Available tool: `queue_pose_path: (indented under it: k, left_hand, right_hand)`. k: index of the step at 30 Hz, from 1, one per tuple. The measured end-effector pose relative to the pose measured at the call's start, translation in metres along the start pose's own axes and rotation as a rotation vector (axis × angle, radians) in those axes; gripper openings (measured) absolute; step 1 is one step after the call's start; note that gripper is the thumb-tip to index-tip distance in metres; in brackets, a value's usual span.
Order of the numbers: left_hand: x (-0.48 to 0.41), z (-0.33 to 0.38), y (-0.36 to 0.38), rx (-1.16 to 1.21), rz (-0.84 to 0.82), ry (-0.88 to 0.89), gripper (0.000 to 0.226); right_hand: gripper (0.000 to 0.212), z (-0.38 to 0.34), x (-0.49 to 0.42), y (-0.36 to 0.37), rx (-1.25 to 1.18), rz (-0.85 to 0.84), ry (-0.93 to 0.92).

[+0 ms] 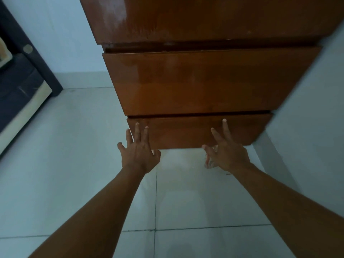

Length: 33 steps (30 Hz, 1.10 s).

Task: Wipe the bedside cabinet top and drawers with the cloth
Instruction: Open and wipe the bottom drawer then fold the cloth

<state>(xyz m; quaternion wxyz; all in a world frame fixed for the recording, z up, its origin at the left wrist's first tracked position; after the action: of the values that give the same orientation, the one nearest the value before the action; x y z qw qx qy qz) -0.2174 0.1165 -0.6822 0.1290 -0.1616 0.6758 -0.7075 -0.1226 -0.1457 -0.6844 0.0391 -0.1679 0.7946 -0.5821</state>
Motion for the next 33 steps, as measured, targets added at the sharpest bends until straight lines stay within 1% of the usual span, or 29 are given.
queue_pose_path:
  k: [2,4,5,6,7,8,10,11,12,14,15,16,18,20,21,22,25,26,29,30,31,33]
  left_hand:
    - [0.013,0.003,-0.012,0.009,-0.037,0.047,0.090]
    - [0.028,0.011,-0.029,0.080,-0.093,0.132,0.088]
    - [0.036,0.016,-0.044,0.156,-0.144,0.182,0.087]
    - [0.043,0.022,-0.062,0.282,-0.214,0.234,0.087]
    - [0.050,0.027,-0.083,0.430,-0.291,0.279,0.088]
    - [0.058,0.034,-0.112,0.554,-0.367,0.319,0.090]
    - [0.073,0.046,-0.173,0.689,-0.510,0.363,0.089]
    - [0.080,0.050,-0.205,0.725,-0.566,0.373,0.084]
    - [0.085,0.053,-0.238,0.753,-0.606,0.386,0.073]
    - [0.096,0.054,-0.302,0.793,-0.641,0.403,0.051]
    - [0.102,0.053,-0.337,0.813,-0.644,0.386,0.042]
    - [0.108,0.052,-0.371,0.832,-0.637,0.359,0.034]
    - [0.120,0.047,-0.440,0.839,-0.586,0.305,0.026]
    - [0.130,0.040,-0.506,0.815,-0.558,0.279,0.032]
    - [0.135,0.037,-0.530,0.799,-0.557,0.276,0.038]
    - [0.140,0.035,-0.556,0.781,-0.567,0.280,0.043]
    - [0.148,0.032,-0.627,0.730,-0.616,0.314,0.040]
    - [0.149,0.033,-0.650,0.737,-0.618,0.329,0.046]
    - [0.145,0.040,-0.710,0.859,-0.604,0.311,0.085]
    - [0.142,0.043,-0.725,0.899,-0.594,0.308,0.087]
    - [0.141,0.048,-0.740,0.910,-0.575,0.324,0.078]
    - [0.138,0.059,-0.762,0.903,-0.533,0.383,0.052]
  right_hand:
    - [0.080,-0.012,0.010,-0.017,-0.139,-0.028,0.079]
    - [0.089,-0.027,0.026,-0.045,-0.328,-0.168,0.169]
    - [0.097,-0.035,0.034,-0.062,-0.441,-0.265,0.189]
    - [0.100,-0.045,0.044,-0.082,-0.556,-0.369,0.205]
    - [0.098,-0.055,0.055,-0.104,-0.633,-0.466,0.213]
    - [0.093,-0.065,0.064,-0.131,-0.705,-0.541,0.212]
    - [0.084,-0.084,0.082,-0.181,-0.782,-0.708,0.226]
    - [0.077,-0.094,0.091,-0.210,-0.822,-0.816,0.253]
    - [0.065,-0.105,0.101,-0.241,-0.876,-0.912,0.288]
    - [0.037,-0.131,0.123,-0.314,-0.974,-1.003,0.348]
    - [0.026,-0.142,0.132,-0.350,-1.014,-1.013,0.352]
    - [0.021,-0.155,0.143,-0.389,-1.054,-1.006,0.354]
    - [0.024,-0.179,0.163,-0.459,-1.082,-0.993,0.345]
    - [0.035,-0.201,0.181,-0.524,-0.995,-0.960,0.337]
    - [0.036,-0.208,0.187,-0.543,-0.948,-0.941,0.324]
    - [0.032,-0.217,0.193,-0.566,-0.912,-0.909,0.308]
    - [0.019,-0.235,0.206,-0.618,-0.869,-0.715,0.306]
    - [0.018,-0.241,0.210,-0.634,-0.887,-0.660,0.317]
    - [0.020,-0.256,0.215,-0.674,-0.908,-0.539,0.279]
    - [0.020,-0.260,0.215,-0.687,-0.908,-0.509,0.261]
    - [0.021,-0.264,0.214,-0.699,-0.914,-0.495,0.239]
    - [0.023,-0.270,0.211,-0.721,-0.935,-0.468,0.203]
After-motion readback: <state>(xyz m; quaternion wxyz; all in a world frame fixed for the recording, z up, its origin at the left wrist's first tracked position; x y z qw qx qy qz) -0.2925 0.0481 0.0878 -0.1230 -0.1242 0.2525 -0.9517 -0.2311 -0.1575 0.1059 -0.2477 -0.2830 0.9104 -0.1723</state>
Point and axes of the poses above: each hand's wrist, its own x-axis away from the middle knuckle, its own y-axis out of the palm, z = x × y, the point moved 2 cm from there along -x, towards the middle knuckle, and after that the axes turned 3 degrees about -x, right-handed, at the moved point
